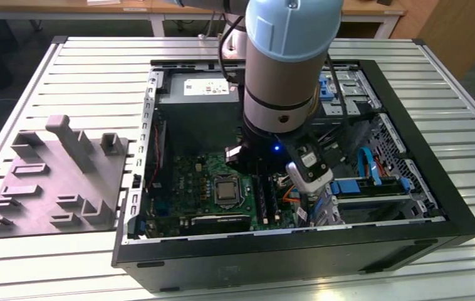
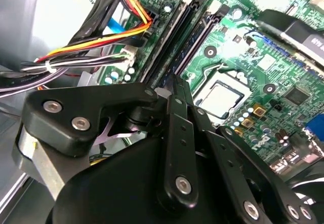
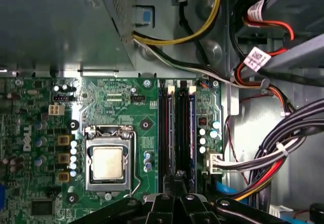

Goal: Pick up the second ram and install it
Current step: 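Press down the second ram until it locks into place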

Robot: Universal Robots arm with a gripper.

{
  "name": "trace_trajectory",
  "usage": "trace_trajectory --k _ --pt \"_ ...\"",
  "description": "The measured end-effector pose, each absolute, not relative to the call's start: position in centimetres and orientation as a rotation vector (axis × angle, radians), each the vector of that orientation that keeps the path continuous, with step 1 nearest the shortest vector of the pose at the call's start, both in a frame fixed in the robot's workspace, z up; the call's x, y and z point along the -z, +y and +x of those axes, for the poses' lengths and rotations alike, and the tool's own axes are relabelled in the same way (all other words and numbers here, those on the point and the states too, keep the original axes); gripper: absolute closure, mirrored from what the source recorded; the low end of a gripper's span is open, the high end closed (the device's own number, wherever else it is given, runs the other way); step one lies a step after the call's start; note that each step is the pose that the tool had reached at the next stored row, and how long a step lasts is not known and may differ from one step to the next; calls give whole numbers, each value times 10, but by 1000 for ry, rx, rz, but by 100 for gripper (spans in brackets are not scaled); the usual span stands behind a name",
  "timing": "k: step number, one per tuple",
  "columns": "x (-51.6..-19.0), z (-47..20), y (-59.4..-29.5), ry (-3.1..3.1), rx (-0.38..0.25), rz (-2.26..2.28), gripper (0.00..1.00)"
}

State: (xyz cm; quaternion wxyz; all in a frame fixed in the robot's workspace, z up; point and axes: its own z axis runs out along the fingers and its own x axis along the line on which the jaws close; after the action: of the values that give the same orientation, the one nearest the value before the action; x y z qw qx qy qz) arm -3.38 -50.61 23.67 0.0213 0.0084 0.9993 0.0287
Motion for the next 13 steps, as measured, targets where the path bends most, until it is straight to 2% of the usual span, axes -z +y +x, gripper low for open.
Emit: trace_trajectory --k 13 --pt "-234 -34 -515 3098 -88 27 90"
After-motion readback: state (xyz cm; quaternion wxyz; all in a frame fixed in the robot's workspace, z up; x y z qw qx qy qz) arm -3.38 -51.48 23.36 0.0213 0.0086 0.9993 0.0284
